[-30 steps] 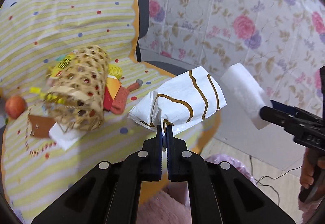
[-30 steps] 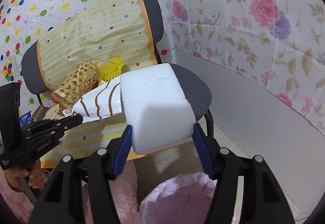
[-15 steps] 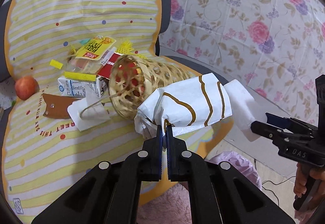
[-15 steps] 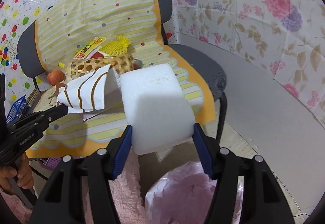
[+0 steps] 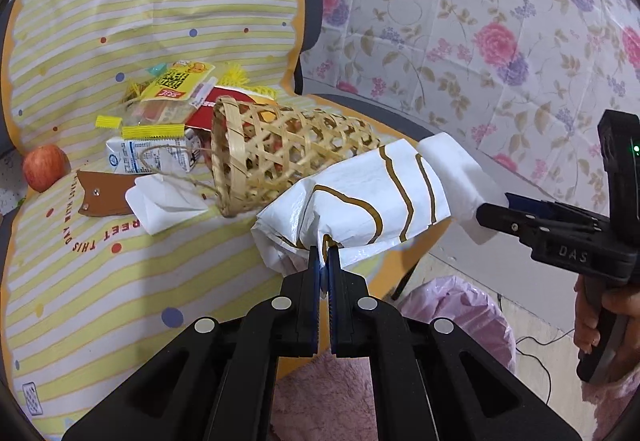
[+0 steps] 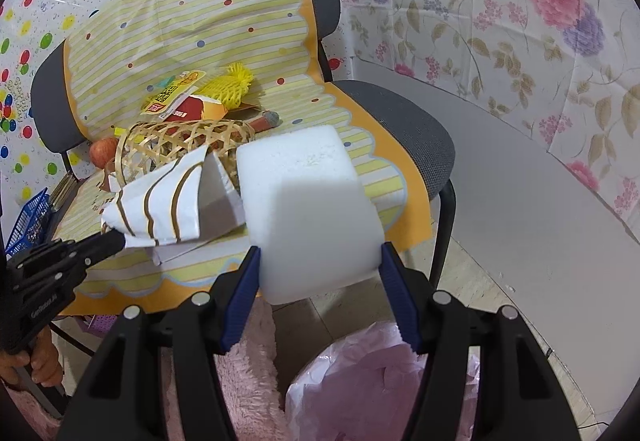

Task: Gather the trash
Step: 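Carry both items over the trash bin and open both tools to drop them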

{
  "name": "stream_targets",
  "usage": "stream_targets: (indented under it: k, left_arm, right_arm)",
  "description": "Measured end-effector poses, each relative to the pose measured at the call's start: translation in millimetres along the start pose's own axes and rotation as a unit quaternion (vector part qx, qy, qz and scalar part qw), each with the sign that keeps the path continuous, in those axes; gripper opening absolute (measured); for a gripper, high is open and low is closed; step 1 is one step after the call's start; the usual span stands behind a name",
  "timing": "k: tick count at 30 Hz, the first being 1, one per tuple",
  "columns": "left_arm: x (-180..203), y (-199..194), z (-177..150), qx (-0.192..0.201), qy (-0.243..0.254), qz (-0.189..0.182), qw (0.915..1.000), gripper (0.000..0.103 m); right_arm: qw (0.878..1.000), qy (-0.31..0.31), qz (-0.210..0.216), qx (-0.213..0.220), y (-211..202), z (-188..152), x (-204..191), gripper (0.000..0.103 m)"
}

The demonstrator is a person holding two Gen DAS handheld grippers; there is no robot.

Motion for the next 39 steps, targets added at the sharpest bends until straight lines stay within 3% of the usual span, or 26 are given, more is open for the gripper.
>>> stream_targets:
  k: [11,20,28,39]
  left_arm:
    - [47.2,-32.9,-18.1,0.014,0.012,-0.032,0.9993,0.004]
    - [92.5,-39.7,-50.2,0.012,0.025,-0.051,0.9983,0.004]
    - [117.6,-1.5,-85.5,-0.037,0.042,-0.058,0.9967,0.004]
    - [140.2,44.8,-116.8,-0.105,0.067,-0.072,0.9895,0.005]
  right_arm:
    - [0.999,0.014,-0.027,0.020,-53.4,-18.2,25.0,0.059]
    - [0.996,0.026,-0.083,-0.008,-107.4,-79.1,45.9,0.060]
    - [0.992,0.045,-0.097,-0.060,-102.3,-135.6,53.4,0.060]
    - [0.990,0.069,-0.085,-0.089,-65.8,-162.2,63.8,0.066]
Point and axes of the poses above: each gripper's, at about its wrist camera, not at the fingertips, and y roughly the way its jaws point, x to its right, z to its top, the point moved 8 cm from there along y, roughly the way its jaws point, and after that the axes turned 14 degrees about -y, right-handed, at the moved point
